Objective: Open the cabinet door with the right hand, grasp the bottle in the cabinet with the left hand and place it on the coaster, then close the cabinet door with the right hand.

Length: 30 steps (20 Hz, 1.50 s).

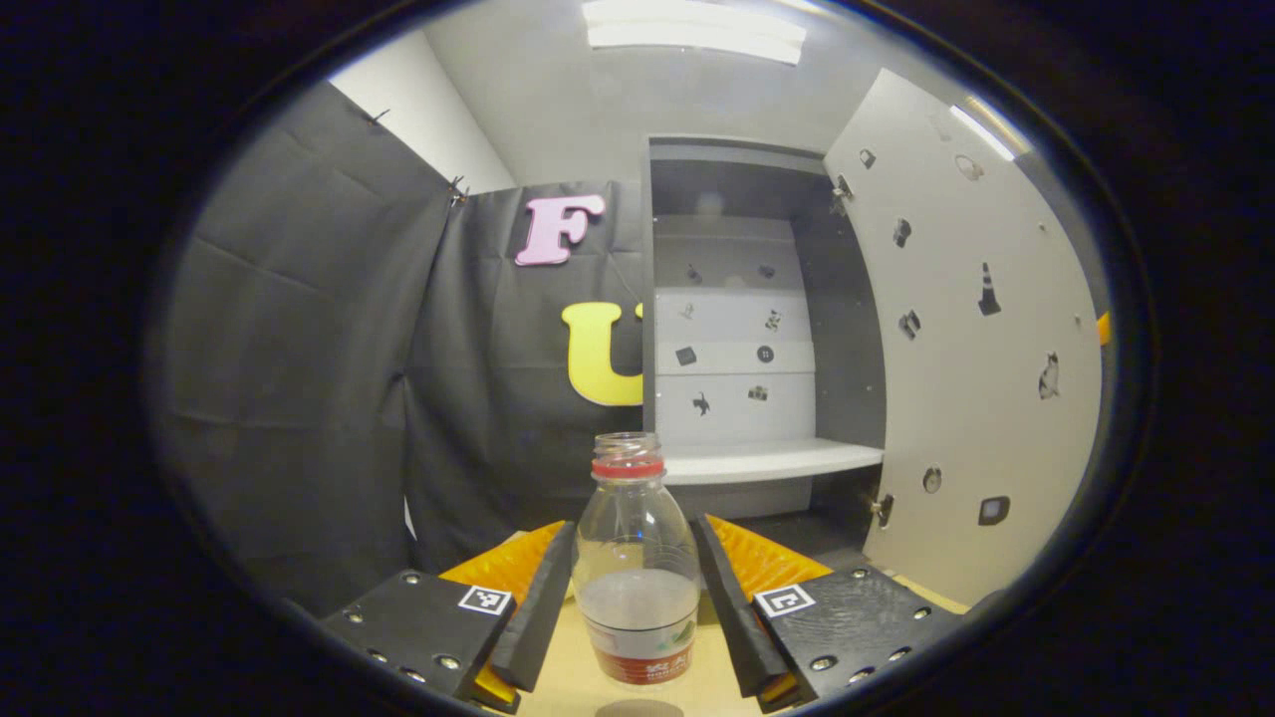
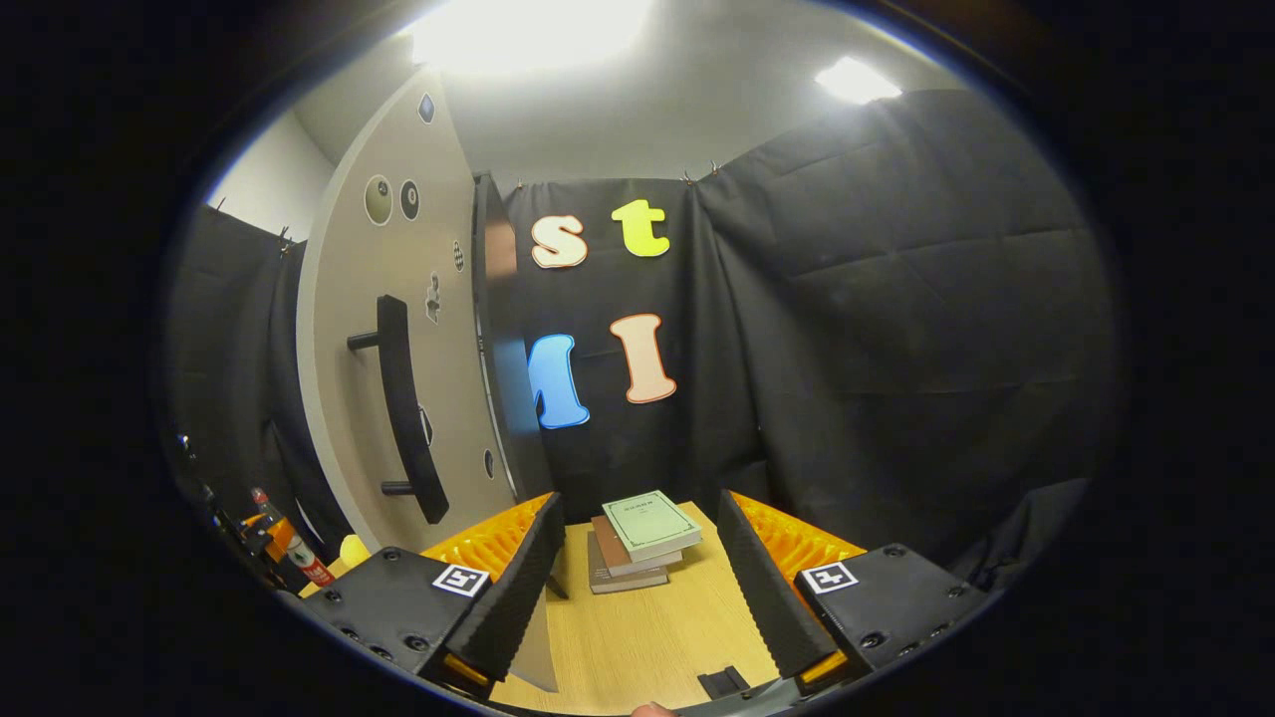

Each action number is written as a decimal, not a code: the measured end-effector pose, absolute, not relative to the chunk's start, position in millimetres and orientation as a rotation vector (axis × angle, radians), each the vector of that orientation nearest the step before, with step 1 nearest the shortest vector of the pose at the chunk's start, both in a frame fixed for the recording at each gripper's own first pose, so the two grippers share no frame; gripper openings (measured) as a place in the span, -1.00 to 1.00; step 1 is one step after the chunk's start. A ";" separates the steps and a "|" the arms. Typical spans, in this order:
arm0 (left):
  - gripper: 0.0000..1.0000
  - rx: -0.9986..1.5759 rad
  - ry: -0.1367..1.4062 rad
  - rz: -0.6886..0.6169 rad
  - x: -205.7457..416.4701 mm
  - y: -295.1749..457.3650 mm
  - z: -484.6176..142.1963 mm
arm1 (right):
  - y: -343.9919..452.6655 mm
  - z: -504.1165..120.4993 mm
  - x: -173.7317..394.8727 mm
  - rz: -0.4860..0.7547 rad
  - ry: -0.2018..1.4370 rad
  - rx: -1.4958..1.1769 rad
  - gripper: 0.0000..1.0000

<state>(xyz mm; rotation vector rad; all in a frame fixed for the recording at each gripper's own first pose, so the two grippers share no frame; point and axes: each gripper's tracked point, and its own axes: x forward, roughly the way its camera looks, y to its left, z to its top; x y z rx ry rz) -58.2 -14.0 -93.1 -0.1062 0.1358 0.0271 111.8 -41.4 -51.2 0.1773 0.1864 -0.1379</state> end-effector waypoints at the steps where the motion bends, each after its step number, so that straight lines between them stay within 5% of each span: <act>1: 0.47 -0.112 0.152 0.030 -63.4 -13.8 -106.1 | -41.8 -52.2 112.0 -0.140 0.184 0.174 0.96; 18: 0.47 -0.190 0.291 0.085 -79.2 -17.0 -265.2 | -34.1 -75.4 117.0 -0.153 0.244 0.081 0.96; 30: 0.42 -0.099 0.303 0.073 -88.8 -33.8 -259.8 | -35.3 -85.4 124.4 -0.137 0.256 0.083 0.96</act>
